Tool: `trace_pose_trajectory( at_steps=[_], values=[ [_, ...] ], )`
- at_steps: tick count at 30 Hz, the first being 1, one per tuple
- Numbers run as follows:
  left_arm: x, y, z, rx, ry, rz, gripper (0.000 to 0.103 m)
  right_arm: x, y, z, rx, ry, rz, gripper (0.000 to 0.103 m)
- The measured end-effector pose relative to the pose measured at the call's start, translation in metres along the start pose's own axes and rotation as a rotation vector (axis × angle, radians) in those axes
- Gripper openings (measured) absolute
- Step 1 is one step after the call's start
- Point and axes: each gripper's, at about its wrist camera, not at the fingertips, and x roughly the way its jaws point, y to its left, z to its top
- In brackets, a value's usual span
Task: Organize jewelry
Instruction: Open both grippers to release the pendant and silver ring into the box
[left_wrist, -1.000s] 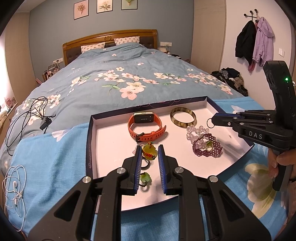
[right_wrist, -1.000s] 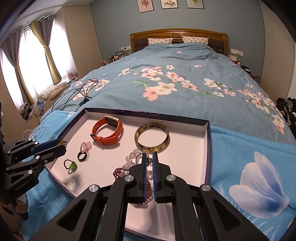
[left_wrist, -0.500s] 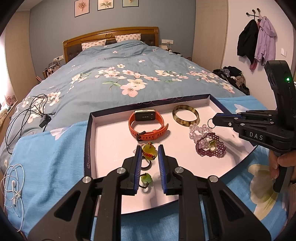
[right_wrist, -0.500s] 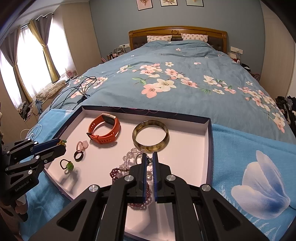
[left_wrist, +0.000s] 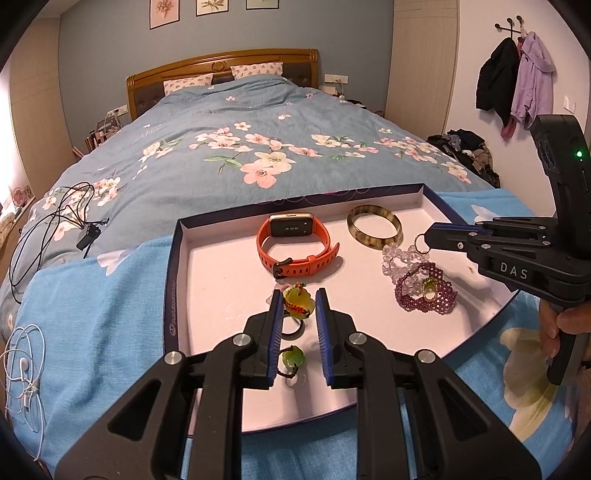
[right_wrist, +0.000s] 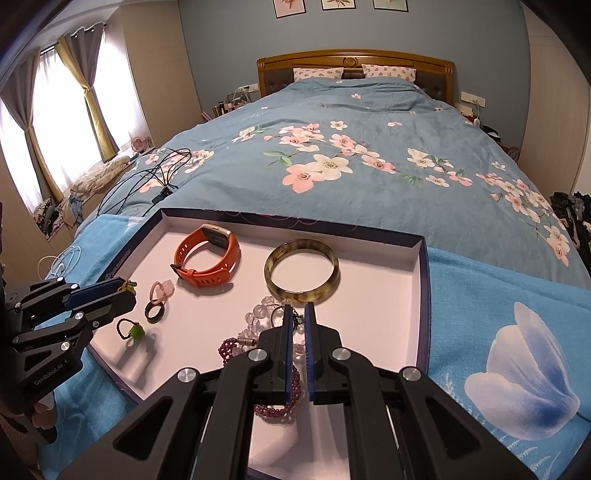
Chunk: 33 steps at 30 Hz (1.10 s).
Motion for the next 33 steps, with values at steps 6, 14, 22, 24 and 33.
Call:
trace_pose_trajectory(
  at_steps=[6,14,22,24,33],
  values=[
    [0.005,0.000,-0.001,-0.003,0.008,0.001,0.018,0.004,0.000,0.001,0.000,0.008,-0.005,0.004],
    [0.011,-0.002,-0.001,0.001,0.023,0.006,0.018,0.008,0.000,0.001,0.006,0.018,-0.011,0.005],
    [0.017,-0.001,-0.002,-0.008,0.042,0.006,0.019,0.013,-0.001,0.000,0.017,0.037,-0.009,0.006],
    [0.016,-0.001,-0.003,-0.008,0.040,0.007,0.019,0.012,-0.002,0.000,0.023,0.033,-0.013,0.008],
    [-0.009,-0.001,-0.004,-0.014,-0.034,0.025,0.057,-0.023,0.006,-0.014,0.019,-0.057,0.002,0.051]
  ],
)
